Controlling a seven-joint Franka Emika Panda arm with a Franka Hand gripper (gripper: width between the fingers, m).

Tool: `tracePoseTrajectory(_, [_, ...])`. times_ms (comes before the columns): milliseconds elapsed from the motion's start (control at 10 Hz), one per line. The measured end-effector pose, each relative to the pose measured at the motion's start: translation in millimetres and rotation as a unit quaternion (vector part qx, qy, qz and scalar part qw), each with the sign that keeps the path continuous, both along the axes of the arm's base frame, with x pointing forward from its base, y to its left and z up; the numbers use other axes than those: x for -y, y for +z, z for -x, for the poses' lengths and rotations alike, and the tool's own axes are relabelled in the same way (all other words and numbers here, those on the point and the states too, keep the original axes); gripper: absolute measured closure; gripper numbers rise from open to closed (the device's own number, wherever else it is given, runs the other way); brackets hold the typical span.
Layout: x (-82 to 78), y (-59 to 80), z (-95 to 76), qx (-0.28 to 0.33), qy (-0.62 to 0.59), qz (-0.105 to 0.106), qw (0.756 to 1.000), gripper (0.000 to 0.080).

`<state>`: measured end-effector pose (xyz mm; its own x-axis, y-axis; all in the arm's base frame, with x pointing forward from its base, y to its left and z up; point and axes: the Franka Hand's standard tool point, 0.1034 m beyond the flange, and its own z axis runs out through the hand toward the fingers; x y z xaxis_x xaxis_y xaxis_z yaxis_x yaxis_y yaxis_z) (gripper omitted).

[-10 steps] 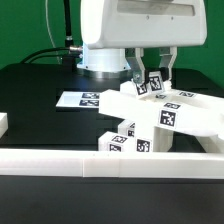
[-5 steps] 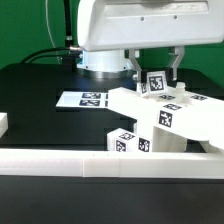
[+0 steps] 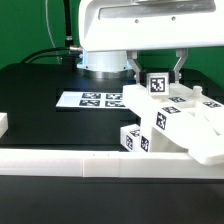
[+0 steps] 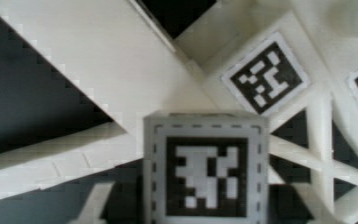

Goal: Assemble chair

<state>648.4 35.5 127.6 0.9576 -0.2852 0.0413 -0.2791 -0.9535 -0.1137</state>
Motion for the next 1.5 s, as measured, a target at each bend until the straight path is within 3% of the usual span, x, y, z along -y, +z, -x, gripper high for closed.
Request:
tracePoseTrajectory(500, [-3.6,-0.6,-0.3,-0.02,-0.213,-0.027,0.977,0.0515])
tracePoseTrajectory(800, [-6.3,-0.6,-0.8,-0.021,-0.242,-0.03,0.97,0.0515])
tracePoseTrajectory(1000, [-6.9,-1.2,-0.5,-0.018,-0.216,-0.027,0.976,0.0231])
tracePoseTrajectory(1100, [-8.1,-1.2,-0.4,-0.017,-0.205,-0.026,0.978,0.0231])
tracePoseTrajectory(1200, [-8.5,-1.2,-0.4,-0.013,-0.165,-0.023,0.986,0.0166])
tracePoseTrajectory(1500, [-9.4,-1.3,-0.3,-0.002,-0.06,-0.015,0.998,0.0151])
